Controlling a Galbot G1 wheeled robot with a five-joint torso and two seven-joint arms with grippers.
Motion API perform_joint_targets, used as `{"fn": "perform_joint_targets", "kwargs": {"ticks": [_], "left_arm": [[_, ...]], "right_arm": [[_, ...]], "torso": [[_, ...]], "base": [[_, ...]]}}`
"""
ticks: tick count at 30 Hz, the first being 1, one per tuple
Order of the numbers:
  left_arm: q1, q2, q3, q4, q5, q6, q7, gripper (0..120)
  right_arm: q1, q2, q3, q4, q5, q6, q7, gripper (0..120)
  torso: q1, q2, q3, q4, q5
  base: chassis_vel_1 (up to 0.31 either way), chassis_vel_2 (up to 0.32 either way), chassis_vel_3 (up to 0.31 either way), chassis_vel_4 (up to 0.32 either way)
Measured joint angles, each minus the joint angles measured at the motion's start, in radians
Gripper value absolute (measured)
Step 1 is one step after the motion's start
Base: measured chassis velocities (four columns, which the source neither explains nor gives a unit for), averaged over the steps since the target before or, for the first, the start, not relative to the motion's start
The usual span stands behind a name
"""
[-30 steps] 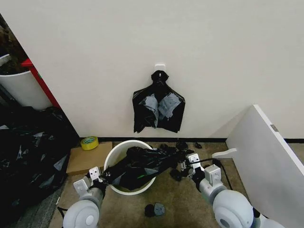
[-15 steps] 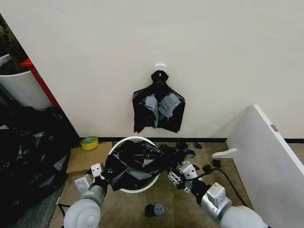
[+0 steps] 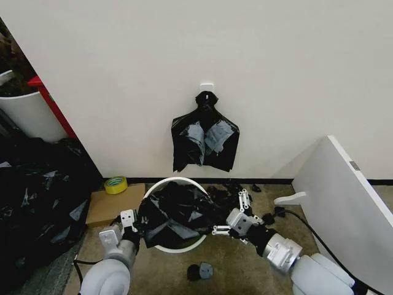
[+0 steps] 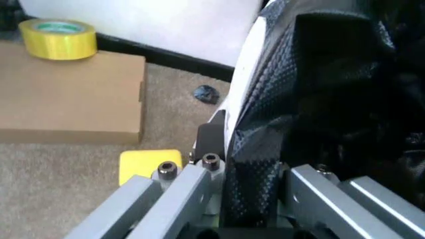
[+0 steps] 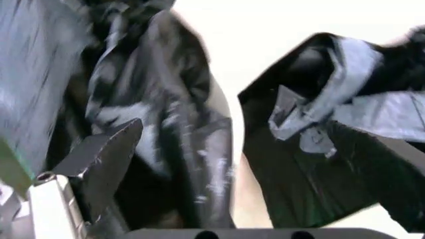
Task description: Place the garbage bag over the trash bin.
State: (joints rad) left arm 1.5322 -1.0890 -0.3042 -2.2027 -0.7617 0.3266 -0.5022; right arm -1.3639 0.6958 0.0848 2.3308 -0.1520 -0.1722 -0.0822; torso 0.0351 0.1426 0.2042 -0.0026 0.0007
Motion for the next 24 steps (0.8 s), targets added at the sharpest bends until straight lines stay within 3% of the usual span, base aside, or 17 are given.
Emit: {"fn": "perform_joint_targets", "kwargs": {"ticks": [3, 6, 15, 24], "left_arm": [[0.011, -0.005, 0.009, -0.012, 0.035, 0.0, 0.007, 1], [0.016, -0.008, 0.01, -0.015, 0.047, -0.001, 0.009, 1], [0.006, -0.004, 0.01, -0.012, 0.046, -0.003, 0.005, 1], [0.007, -0.001, 0.017, -0.019, 0.042, -0.001, 0.003, 1]], "right_arm": [[-0.004, 0.0, -0.012, -0.015, -0.079, 0.032, -0.027, 100], [-0.014, 0.009, -0.012, -0.003, -0.061, 0.031, -0.028, 100], [-0.056, 0.001, -0.017, 0.118, 0.426, -0.061, -0.015, 100], [-0.052, 0.02, -0.066, 0.125, 0.542, -0.113, -0.028, 99]], "torso": [[0.0, 0.0, 0.0, -0.0001, 0.0], [0.0, 0.0, 0.0, 0.0, 0.0], [0.0, 0.0, 0.0, 0.0, -0.0002], [0.0, 0.0, 0.0, 0.0, 0.0]], "base": [[0.0, 0.0, 0.0, 0.0], [0.0, 0.0, 0.0, 0.0], [0.0, 0.0, 0.0, 0.0], [0.0, 0.0, 0.0, 0.0]]}}
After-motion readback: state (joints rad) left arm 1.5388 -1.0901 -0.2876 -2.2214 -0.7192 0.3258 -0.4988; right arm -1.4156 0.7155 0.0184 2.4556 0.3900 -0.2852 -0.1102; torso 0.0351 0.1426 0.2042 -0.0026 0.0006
